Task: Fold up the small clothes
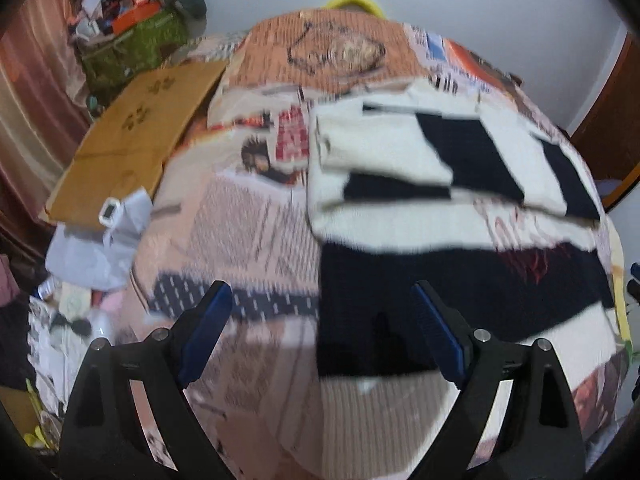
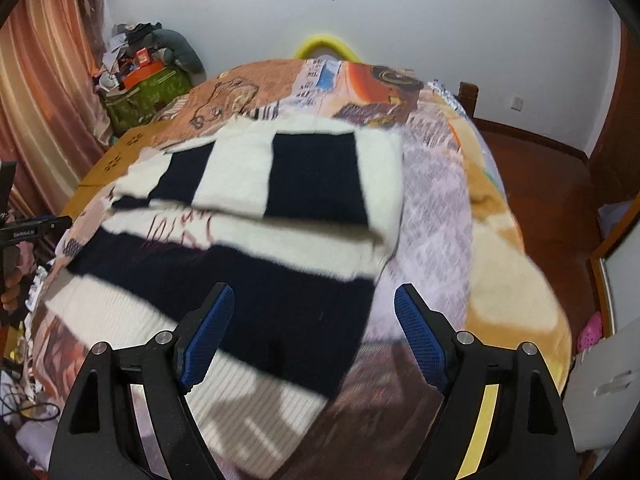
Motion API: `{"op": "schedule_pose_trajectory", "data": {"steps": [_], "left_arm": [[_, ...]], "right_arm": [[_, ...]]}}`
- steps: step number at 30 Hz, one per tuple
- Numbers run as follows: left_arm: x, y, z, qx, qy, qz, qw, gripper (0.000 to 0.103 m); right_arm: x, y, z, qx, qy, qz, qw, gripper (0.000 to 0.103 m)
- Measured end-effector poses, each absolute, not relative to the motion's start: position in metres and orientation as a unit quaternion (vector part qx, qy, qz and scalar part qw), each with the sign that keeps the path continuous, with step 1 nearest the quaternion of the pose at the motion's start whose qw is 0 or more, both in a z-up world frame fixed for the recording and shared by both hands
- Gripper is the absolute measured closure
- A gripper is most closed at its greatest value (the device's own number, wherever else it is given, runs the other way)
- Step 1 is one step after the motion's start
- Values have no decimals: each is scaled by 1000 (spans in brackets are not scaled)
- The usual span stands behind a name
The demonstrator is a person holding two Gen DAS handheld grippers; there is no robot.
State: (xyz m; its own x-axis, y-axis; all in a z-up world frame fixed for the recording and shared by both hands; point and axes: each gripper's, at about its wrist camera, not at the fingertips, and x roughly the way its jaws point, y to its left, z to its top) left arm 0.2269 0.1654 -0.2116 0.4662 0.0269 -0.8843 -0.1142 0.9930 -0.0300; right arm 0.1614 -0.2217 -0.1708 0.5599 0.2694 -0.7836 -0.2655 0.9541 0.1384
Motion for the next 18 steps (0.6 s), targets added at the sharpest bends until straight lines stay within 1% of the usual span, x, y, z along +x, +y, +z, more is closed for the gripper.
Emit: {"op": "schedule_pose_trajectory", "data": {"steps": [5,9,11,12,13,14,15,16,17,18], "left_arm": [[208,158,-239,-48,545,30,836,12],[198,155,-250,-46,540,36,840,12],[197,160,-251,-75,542,28,837,20],[197,161,-253,-95,543,19,834,31],[196,163,-254,-114,543,13,832,35],[195,162,-254,-117,541,13,833,36],[194,161,-254,-118,539,10,834,42],[193,158,-253,-120,537,4,835,50],[193,156,-252,-122,536,0,835,55],[192,153,-250,-121,536,-3,836,64]], "right_arm": [[146,-214,-200,-17,486,153,861,23],[144,-221,-213,4,502,155,851,23],[148,-224,-217,19,508,157,846,23],[147,-225,-218,21,509,157,846,24],[147,-224,-220,24,509,158,846,24],[146,-225,-221,30,510,163,844,28],[145,-225,-222,38,511,170,842,35],[145,-226,-223,46,512,175,840,38],[142,-224,-223,46,510,177,840,42],[141,-222,-222,44,508,182,841,51]]}}
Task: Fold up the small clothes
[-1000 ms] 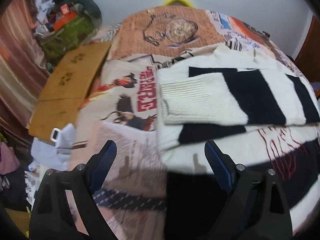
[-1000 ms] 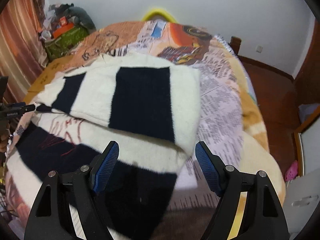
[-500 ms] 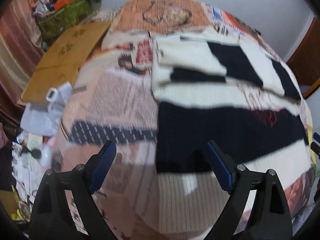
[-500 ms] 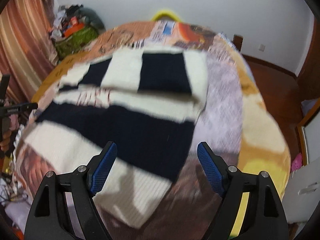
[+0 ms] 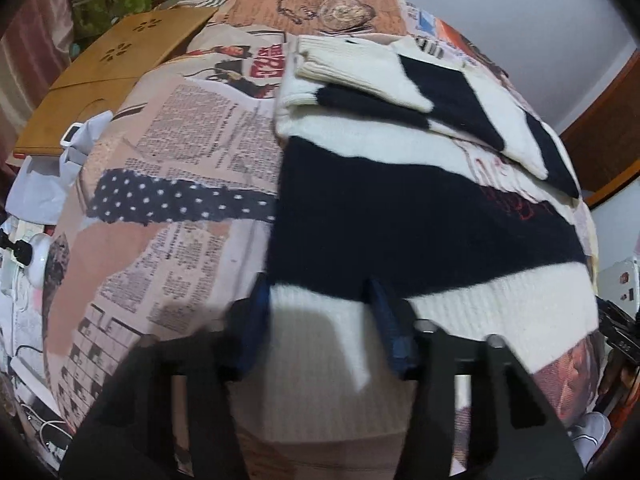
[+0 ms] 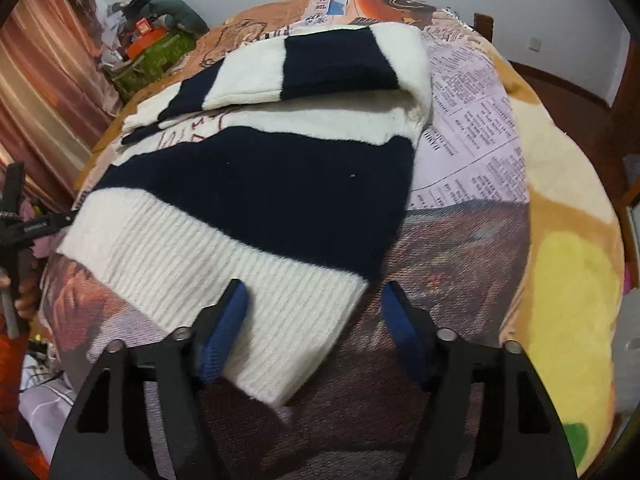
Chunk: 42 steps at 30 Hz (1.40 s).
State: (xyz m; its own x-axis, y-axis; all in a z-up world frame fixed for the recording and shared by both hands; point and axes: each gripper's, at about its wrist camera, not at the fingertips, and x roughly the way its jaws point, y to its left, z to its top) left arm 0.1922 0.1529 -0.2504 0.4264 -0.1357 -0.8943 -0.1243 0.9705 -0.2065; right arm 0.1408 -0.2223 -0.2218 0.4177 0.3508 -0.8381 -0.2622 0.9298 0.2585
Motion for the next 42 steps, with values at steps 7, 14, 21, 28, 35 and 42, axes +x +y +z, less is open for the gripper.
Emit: {"op": "schedule_pose_trajectory", "data": {"steps": [7,14,21,28,35,42], "left_arm": [[193,140,-240,-125,534,-12,836,91],[192,144,-199,-114,491,-12,863,92],[213,135,-147,-100,439,-25,892,92],[254,128,-115,-100,410,-31,906,92],[318,145,-113,-126,411,-4,903,92],[391,163,-147,-140,441,34,886,92]], "right_arm": [[132,-200,-211,0,488,204,848,95],[139,-210,-190,22,460,207,863,97],[161,-215,-145,40,408,218,885,97],[192,-214,-111,39,361,223,904,97],[246,-216,-97,39,338,208,917,97],[313,-216,-109,50,356,192,913,97]]}}
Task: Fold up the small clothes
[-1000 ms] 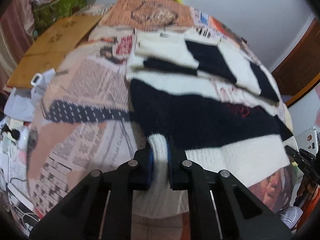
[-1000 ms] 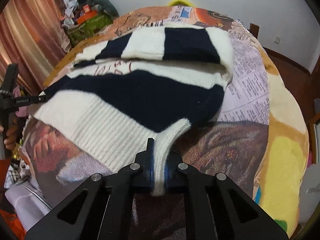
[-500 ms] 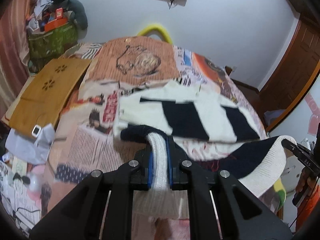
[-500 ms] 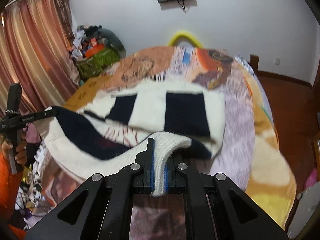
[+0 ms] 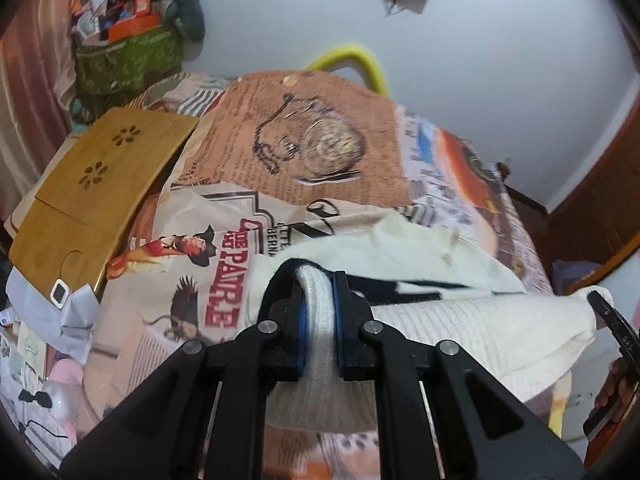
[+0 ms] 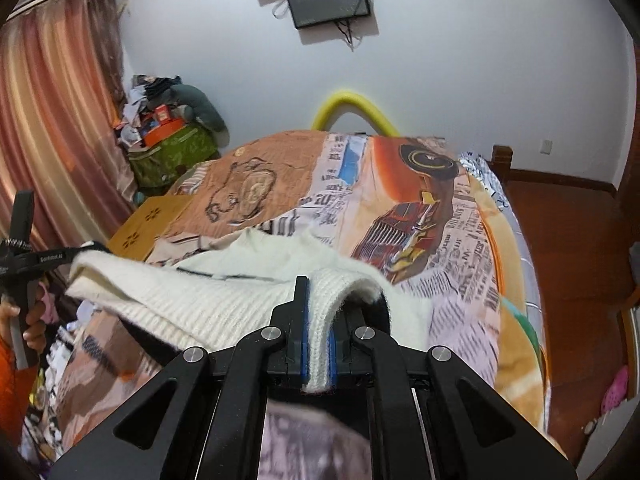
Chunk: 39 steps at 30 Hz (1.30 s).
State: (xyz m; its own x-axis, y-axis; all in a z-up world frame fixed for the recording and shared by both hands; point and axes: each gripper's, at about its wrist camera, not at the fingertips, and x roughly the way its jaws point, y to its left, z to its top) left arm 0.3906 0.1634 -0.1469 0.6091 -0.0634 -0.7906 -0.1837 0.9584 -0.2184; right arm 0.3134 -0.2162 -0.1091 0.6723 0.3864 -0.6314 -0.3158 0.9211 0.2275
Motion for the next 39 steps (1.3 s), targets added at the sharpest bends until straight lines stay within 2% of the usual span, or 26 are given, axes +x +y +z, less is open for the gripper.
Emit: {"op": "schedule_pose_trajectory", "data": {"steps": [10,15,16,18,19,20,22,23,24,26,27,30,35,39], "left_arm": [[465,189,-238,-175,512,61,838,93],[475,192,-261,-166,528,61,831,86],[475,192,-260,-163,528,59,831,83],[472,193,-252,-147,524,76,836,60],[470,194,-246,-137,518,87,840,45],[465,196,-235,-125,502,96,851,40],[457,198,-222,-113,487,96,861,39],[451,199,-215,-106,483,96,864,39],[444,201,-209,-99,478,95,868,37],[431,202,-201,-87,471,96,872,29],[421,203,-199,-83,469,96,874,28],[393,206,-199,-82,468,92,875,23],[363,209,-226,-103,492,90,860,20],[361,213,-254,-158,519,74,837,20]], "right_arm": [[398,-209,-161,52,423,173,888,97],[414,-213,-187,62,464,173,867,97],[414,-215,-188,66,467,177,864,96],[411,-221,-189,72,469,183,861,94],[408,-226,-187,77,471,185,859,93],[405,-230,-185,81,472,186,858,90],[398,-238,-178,87,468,189,859,88],[390,-243,-171,87,461,183,864,82],[388,-245,-168,82,455,172,870,67],[372,-252,-153,63,426,148,890,49],[362,-256,-146,55,411,144,898,45],[336,-265,-136,47,399,140,905,38],[304,-272,-148,57,413,143,898,37],[302,-271,-176,95,447,149,877,37]]}}
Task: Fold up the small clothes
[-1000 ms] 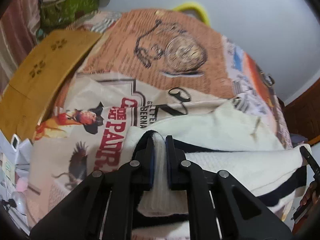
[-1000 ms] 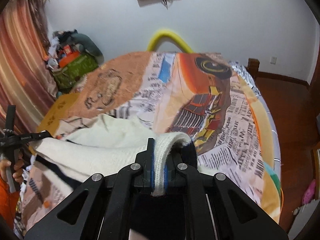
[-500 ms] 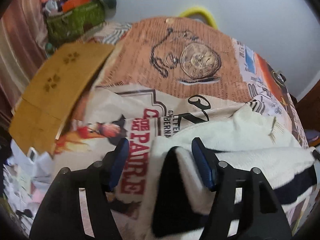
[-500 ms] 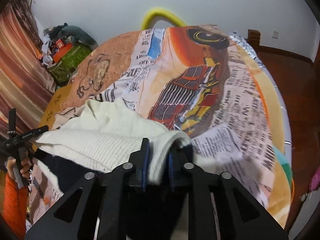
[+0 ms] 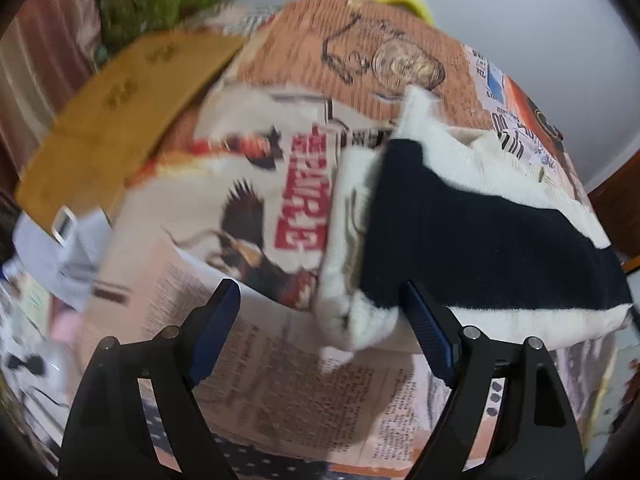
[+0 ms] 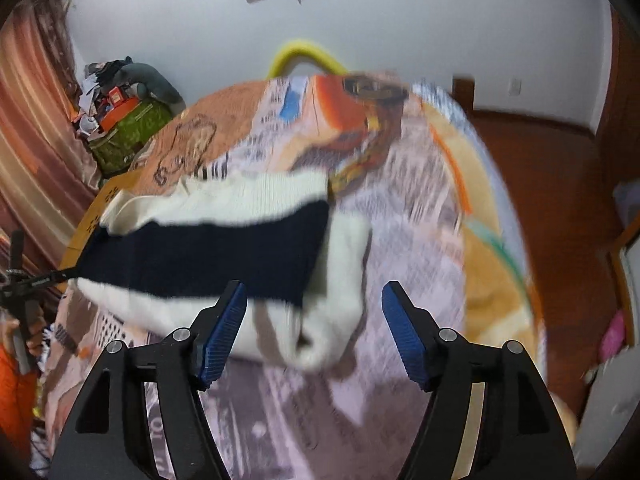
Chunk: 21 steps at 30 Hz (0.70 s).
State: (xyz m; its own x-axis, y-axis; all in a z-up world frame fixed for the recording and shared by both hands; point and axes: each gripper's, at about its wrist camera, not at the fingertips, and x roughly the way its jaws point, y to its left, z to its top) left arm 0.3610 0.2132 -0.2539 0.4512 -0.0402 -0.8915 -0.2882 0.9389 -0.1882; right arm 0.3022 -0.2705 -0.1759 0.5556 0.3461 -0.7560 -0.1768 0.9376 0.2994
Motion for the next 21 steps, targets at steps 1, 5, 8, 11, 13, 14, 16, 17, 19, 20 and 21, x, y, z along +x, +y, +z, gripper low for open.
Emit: {"op": "schedule_pose_trajectory", "data": {"steps": [1,5,8,11,13,14,16,17,19,20,21], "left_arm": [[363,213,-257,-170,519,69,835,20],[376,209,-270,-205,529,40,823,20],[385,200,-277,-219,529,19,820,35],[386,194,-271,-214,522,19,826,58],[382,194,-266,-220,520,12,826,65],[380,194,-263,-221,518,9,826,66],[369,190,-254,-215,513,-8,831,67],[363,187,-250,-206,509,-14,835,68],[347,182,-243,-195,508,-24,838,68],[336,181,-242,-197,510,-33,837,68],[329,180,-241,-200,511,-38,835,68]], "right_arm": [[303,-270,-183,110,455,150,870,36],[311,-269,-200,165,469,153,854,36],[317,-264,-205,173,471,150,852,34],[315,-261,-205,162,464,154,857,43],[311,-262,-204,151,462,155,860,56],[308,-263,-204,149,462,160,860,64],[299,-265,-200,143,462,170,859,73],[292,-265,-197,135,460,174,860,75],[280,-265,-192,121,456,177,864,76],[272,-266,-190,117,456,178,864,76],[268,-267,-189,115,457,177,864,77]]}}
